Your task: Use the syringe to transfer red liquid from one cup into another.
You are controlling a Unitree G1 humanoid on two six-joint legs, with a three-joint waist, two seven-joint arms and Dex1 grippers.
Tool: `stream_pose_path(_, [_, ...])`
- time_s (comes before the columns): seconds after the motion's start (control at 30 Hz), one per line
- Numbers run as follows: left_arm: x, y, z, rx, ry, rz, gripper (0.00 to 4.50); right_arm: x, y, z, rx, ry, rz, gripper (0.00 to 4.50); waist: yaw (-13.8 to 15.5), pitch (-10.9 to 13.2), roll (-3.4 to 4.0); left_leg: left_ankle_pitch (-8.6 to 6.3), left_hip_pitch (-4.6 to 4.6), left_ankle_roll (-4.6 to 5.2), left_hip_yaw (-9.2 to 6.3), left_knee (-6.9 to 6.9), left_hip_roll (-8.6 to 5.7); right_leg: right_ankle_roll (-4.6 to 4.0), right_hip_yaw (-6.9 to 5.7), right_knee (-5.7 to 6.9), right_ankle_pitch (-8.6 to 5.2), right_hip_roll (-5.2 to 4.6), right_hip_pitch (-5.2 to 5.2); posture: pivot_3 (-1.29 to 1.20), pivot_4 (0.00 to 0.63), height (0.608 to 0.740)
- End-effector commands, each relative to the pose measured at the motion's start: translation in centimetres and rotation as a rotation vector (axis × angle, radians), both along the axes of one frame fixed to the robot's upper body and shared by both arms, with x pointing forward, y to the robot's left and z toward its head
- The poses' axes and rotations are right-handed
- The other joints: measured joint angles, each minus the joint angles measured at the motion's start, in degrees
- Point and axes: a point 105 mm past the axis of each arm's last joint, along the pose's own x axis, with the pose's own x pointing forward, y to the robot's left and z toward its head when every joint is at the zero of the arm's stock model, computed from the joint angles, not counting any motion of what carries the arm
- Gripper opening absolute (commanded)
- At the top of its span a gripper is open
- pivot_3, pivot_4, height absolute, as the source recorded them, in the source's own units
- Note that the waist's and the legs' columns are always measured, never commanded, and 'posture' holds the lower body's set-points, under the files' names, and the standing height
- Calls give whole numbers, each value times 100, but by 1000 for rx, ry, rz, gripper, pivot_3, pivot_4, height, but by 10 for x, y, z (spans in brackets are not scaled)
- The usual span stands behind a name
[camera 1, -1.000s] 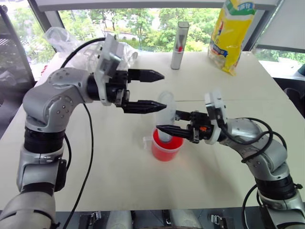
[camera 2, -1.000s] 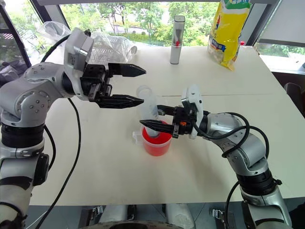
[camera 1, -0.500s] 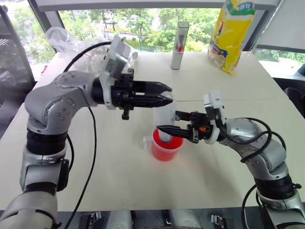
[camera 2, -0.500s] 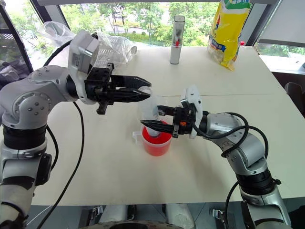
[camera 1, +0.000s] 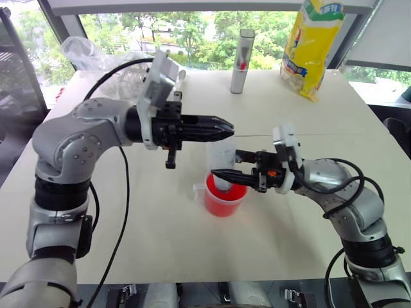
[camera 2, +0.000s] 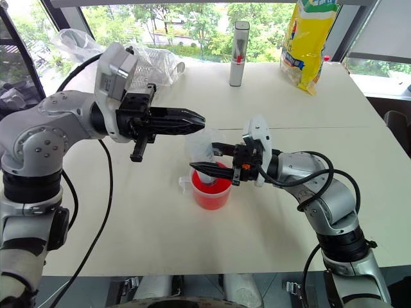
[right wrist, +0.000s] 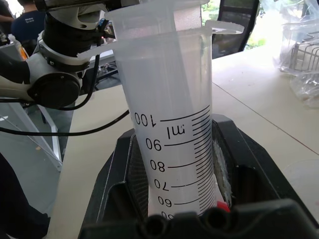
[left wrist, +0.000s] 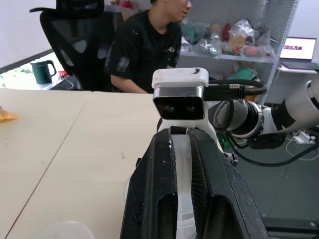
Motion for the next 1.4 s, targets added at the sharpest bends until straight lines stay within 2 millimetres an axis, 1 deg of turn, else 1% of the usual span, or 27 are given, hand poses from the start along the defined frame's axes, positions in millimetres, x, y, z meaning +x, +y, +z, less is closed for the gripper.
stream_pose_path(0.03, [-5,0,20,-43,-58,-18,57,-4,1,8,15,-39,19,1382,2,0,0,0,0,0,0,0,0,0,0,0,0,0,0,0,150,740])
stream_pose_path(0.43, [4,3,33,-77,-85,17,57,-6,3,-2,7,-4,27,1382,1,0,0,0,1,0,0,1,-1,0,0,2,0,0,0,0,150,740])
stream_pose_path(0.77, [9,7,39,-104,-91,36,57,-8,3,-7,0,14,33,1382,0,0,0,0,1,-1,1,2,-1,0,0,3,0,0,0,0,150,740])
stream_pose_path(1.0, [12,9,49,-136,-103,42,57,-9,3,-9,0,23,30,1382,-2,0,0,1,2,-1,1,2,-2,0,0,5,0,0,0,0,150,740])
stream_pose_path(1.4, [14,11,52,-148,-107,50,57,-9,4,-12,-4,31,32,1382,0,0,0,1,4,-1,1,4,-2,0,0,12,0,0,0,0,150,740])
